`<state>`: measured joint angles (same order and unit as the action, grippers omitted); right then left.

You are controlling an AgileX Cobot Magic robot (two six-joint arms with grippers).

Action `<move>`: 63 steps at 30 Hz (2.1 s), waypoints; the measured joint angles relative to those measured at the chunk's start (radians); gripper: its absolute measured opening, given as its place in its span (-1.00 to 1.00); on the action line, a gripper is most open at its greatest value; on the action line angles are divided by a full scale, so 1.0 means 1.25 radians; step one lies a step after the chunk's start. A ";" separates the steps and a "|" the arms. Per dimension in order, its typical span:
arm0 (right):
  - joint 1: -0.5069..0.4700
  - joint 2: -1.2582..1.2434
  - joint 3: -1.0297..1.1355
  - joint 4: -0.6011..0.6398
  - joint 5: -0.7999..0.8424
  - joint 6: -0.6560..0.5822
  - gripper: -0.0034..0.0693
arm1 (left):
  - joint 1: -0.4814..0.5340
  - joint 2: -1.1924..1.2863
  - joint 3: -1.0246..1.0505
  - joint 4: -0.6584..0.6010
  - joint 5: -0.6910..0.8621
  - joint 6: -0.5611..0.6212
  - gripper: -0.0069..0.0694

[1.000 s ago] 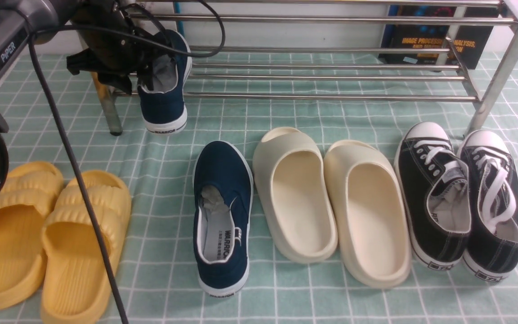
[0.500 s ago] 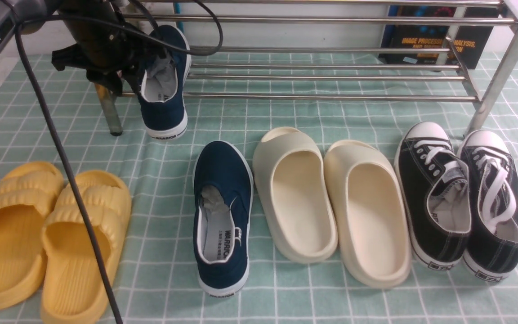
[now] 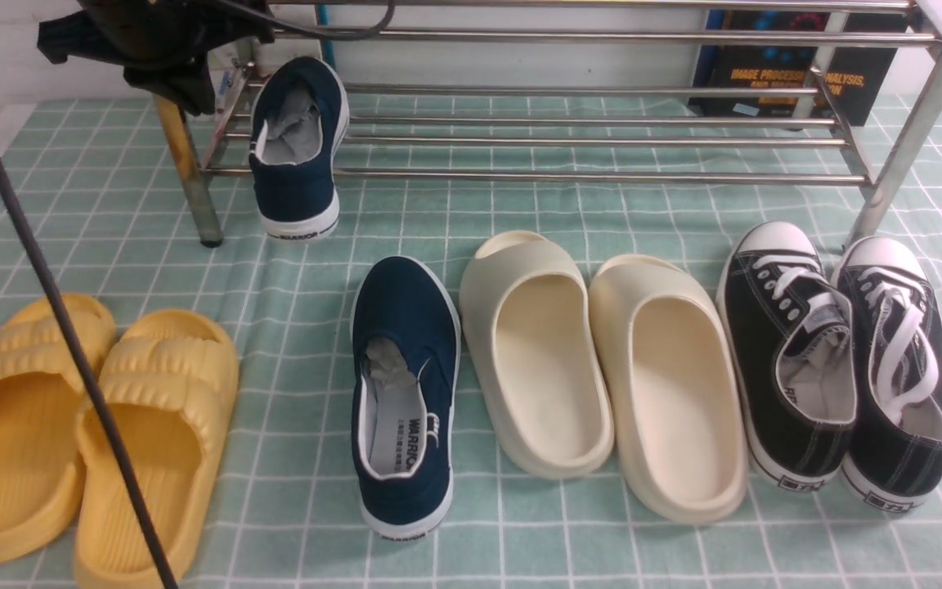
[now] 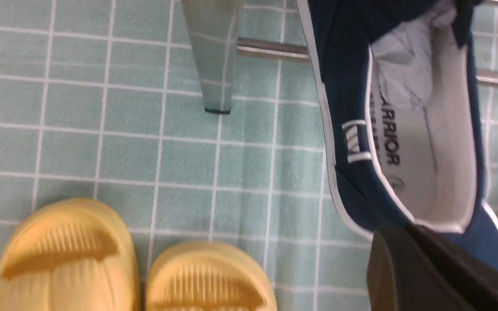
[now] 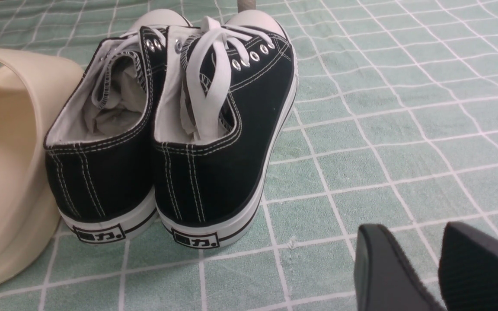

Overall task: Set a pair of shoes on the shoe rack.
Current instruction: Use the left arm to put a shoe into the shoe rack

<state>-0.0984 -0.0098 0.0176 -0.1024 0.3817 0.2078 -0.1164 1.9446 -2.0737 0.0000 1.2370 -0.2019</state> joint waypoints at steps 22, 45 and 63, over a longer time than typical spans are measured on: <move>0.000 0.000 0.000 0.000 0.000 0.000 -0.25 | 0.000 0.002 0.329 -0.209 -0.286 0.142 -0.76; 0.000 0.000 0.000 0.000 0.000 0.000 -0.25 | -0.003 0.112 0.157 -0.071 -0.273 0.039 -0.76; 0.000 0.000 0.000 0.000 0.000 0.000 -0.25 | -0.003 0.109 0.155 -0.059 -0.291 0.036 -0.58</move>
<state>-0.0984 -0.0098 0.0176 -0.1024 0.3817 0.2078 -0.1202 2.0804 -1.8801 -0.0734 0.8729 -0.1565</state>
